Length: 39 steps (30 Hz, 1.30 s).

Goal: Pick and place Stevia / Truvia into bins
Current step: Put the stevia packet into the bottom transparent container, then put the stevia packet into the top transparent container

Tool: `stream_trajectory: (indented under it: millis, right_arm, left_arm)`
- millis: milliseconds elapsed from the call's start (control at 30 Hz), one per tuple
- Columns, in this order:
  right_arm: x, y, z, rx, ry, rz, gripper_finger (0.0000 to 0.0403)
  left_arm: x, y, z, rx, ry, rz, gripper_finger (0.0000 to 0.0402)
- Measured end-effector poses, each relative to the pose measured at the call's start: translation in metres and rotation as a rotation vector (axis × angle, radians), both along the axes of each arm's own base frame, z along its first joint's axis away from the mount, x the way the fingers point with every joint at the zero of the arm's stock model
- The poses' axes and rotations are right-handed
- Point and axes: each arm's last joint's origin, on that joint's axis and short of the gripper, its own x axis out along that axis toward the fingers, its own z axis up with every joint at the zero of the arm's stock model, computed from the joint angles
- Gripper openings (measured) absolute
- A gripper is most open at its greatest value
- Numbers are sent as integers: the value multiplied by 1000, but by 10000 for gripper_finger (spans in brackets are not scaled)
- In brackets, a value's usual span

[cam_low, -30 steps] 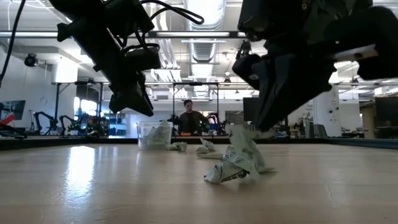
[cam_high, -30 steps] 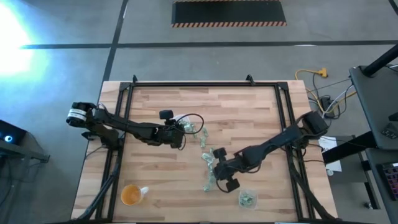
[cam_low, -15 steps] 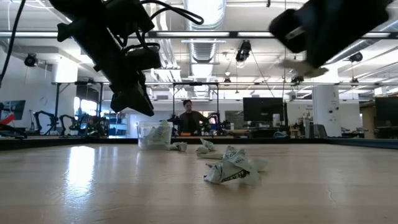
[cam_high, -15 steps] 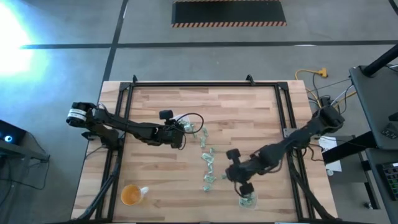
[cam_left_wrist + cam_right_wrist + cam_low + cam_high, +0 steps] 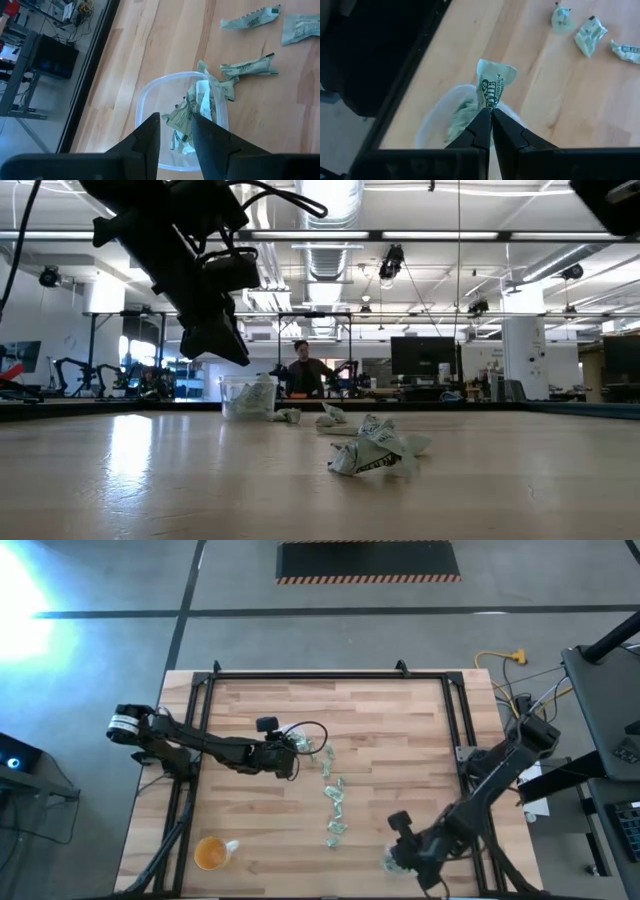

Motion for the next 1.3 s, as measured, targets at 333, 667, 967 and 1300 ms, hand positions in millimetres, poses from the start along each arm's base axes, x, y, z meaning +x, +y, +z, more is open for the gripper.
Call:
stream_trajectory:
  millis: [333,667,967,1300]
  right_arm:
    - [-15,6,-9,46,57,-99,8]
    - [-17,3,-16,33,74,-116,47]
    - [-16,2,-15,-3,41,-67,90]
    - [0,-15,-11,-293,-187,-48,92]
  left_arm:
    - [1,0,1,-1,-13,-1,94]
    - [1,0,1,-2,-15,0,94]
    - [1,0,1,-2,-19,0,94]
    - [7,-3,3,-94,-67,-76,94]
